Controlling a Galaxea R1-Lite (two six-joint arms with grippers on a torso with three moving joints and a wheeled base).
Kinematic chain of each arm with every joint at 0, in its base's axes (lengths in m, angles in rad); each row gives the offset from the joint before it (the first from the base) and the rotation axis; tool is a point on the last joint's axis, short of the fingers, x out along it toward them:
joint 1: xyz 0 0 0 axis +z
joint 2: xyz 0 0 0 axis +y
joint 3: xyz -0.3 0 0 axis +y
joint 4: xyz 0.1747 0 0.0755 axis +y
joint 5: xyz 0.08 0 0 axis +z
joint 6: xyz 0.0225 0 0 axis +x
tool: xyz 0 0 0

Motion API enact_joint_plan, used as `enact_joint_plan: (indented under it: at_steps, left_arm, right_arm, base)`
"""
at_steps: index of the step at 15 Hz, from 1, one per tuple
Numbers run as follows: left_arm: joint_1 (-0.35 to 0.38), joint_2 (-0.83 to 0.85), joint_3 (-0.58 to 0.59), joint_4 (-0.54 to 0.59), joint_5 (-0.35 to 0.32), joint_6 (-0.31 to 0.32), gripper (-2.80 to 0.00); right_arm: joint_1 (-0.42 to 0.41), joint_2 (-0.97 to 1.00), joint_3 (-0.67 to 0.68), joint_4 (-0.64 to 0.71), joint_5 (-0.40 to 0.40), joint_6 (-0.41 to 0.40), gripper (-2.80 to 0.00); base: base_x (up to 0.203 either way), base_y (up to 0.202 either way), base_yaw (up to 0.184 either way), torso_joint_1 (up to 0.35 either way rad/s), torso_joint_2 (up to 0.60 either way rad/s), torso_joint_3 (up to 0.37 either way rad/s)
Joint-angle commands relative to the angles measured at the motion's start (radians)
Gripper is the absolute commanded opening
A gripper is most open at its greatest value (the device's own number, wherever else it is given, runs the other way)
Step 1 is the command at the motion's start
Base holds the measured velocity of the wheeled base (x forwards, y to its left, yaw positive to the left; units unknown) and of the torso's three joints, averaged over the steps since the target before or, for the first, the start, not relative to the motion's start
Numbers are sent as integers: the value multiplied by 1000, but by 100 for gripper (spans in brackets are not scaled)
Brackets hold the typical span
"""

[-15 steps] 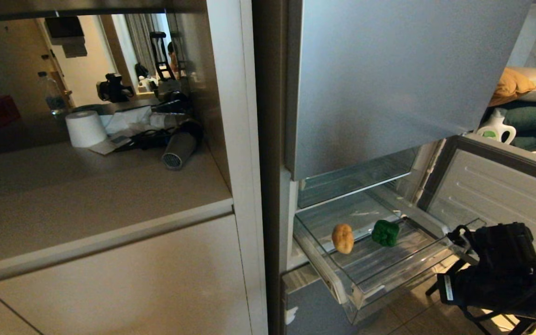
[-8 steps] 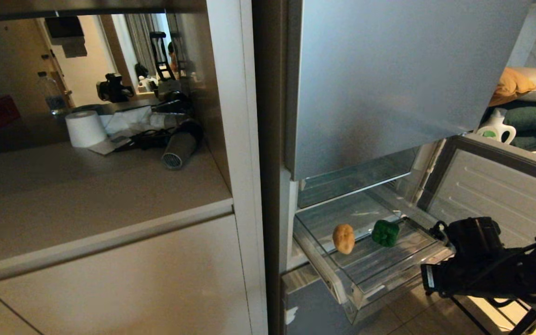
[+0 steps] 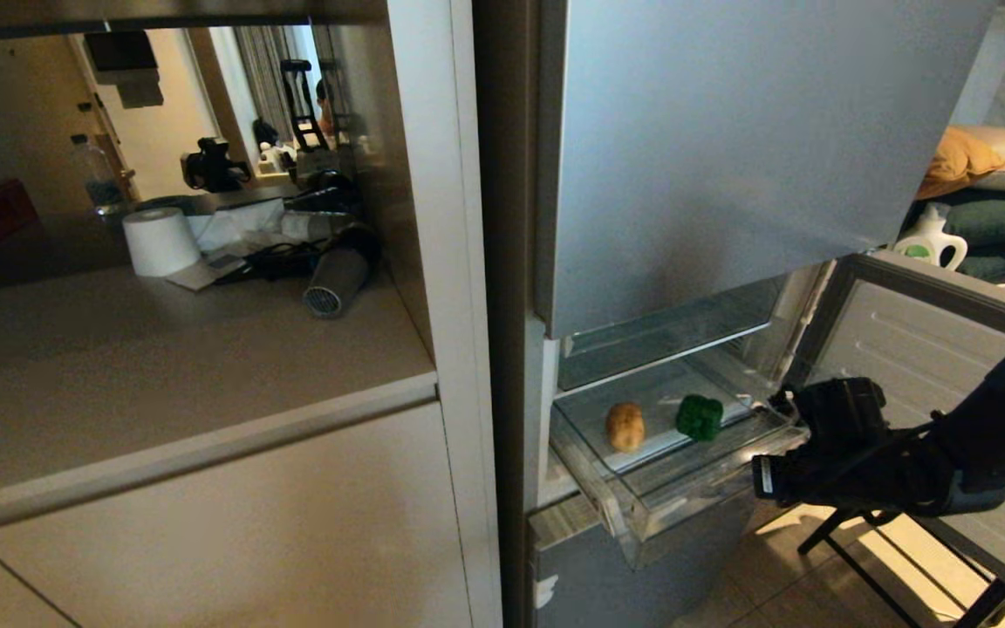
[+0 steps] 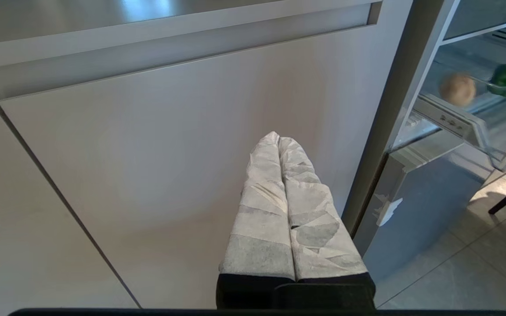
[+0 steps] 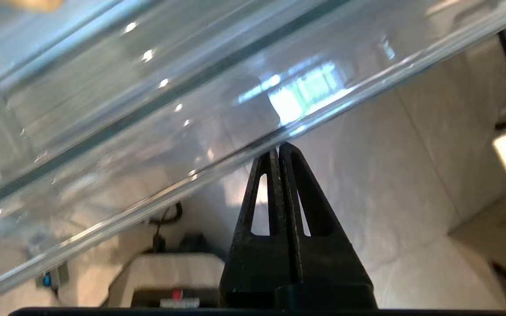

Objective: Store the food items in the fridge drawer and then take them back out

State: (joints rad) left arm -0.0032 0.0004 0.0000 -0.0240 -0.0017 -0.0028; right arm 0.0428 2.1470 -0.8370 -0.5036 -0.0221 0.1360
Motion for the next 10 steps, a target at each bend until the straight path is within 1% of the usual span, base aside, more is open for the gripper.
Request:
enact_joint_plan:
  at_steps: [1, 5, 7, 10]
  left_arm:
    - [0, 0, 11, -1, 0, 0, -280]
    - [0, 0, 11, -1, 0, 0, -280]
    - [0, 0, 11, -1, -1, 0, -280]
    - [0, 0, 11, -1, 0, 0, -280]
  right_arm:
    - [7, 63, -76, -4, 1, 1, -280]
    - [37, 209, -267, -20, 16, -1, -280]
    - [52, 257, -321, -57, 43, 0, -280]
    - [57, 305, -378, -149, 112, 1, -280]
  base:
    - [0, 0, 0, 0, 0, 0]
    - [0, 0, 0, 0, 0, 0]
    - [0, 0, 0, 0, 0, 0]
    - [0, 0, 0, 0, 0, 0]
